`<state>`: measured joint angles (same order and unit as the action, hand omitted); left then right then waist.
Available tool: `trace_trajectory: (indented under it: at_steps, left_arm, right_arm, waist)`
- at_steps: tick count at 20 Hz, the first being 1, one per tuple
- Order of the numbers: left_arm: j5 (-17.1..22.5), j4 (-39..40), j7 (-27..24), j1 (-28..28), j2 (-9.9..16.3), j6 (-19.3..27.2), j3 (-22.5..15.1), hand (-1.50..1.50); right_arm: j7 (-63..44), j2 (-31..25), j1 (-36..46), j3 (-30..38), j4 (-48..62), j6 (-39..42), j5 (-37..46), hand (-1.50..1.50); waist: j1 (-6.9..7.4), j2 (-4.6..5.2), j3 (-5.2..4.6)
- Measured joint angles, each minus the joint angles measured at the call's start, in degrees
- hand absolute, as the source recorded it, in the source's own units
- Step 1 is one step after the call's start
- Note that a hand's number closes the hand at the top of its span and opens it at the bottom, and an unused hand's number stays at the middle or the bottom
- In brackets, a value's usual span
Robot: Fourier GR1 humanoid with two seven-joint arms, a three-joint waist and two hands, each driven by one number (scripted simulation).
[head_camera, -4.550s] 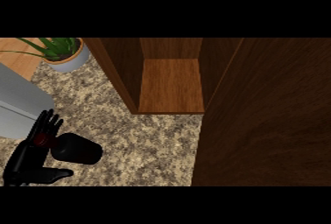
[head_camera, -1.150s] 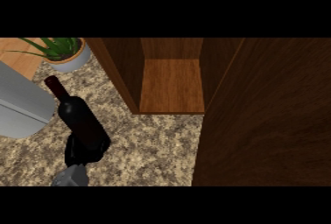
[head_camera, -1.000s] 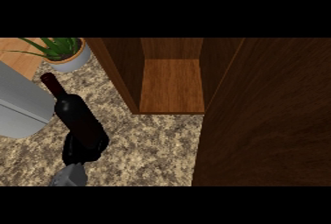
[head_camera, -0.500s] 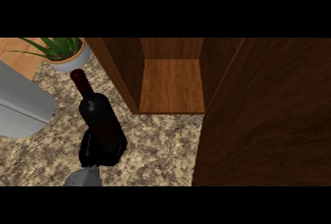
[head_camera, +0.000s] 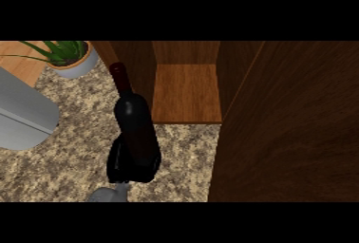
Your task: Pick up the wine, place it into the cabinet and close the cabinet
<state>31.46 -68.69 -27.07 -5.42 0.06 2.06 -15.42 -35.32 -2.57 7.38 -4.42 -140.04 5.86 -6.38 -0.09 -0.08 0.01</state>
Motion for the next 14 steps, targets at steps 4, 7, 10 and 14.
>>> trace_trajectory:
  at_steps: [4, 7, 10, 14]
  left_arm:
    - [2.89, -2.52, 0.13, 0.59, -0.03, 6.17, -5.05, 1.5]
    - [6.85, -0.07, -2.29, -1.34, -0.04, 10.03, -8.46, 1.5]
    - [8.62, 2.42, -2.71, -3.41, -0.04, 11.07, -8.62, 1.5]
    - [11.69, 5.67, -5.61, -5.65, -0.05, 13.02, -10.56, 1.5]
  right_arm:
    - [-0.37, -0.22, 0.43, 0.33, 0.09, 0.18, -0.23, -1.5]
    - [-0.75, -0.35, 0.4, 0.41, 0.02, 0.34, -0.37, -1.5]
    - [-0.67, 0.1, 0.27, -0.36, 0.28, -0.04, -0.21, -1.5]
    - [0.76, -0.49, -0.9, 1.58, 1.08, 1.39, -1.76, -1.5]
  waist:
    - [-0.01, 0.02, -0.01]
    - [-0.17, 0.06, -0.02]
    - [-0.16, 0.07, -0.02]
    - [-0.25, 0.09, -0.01]
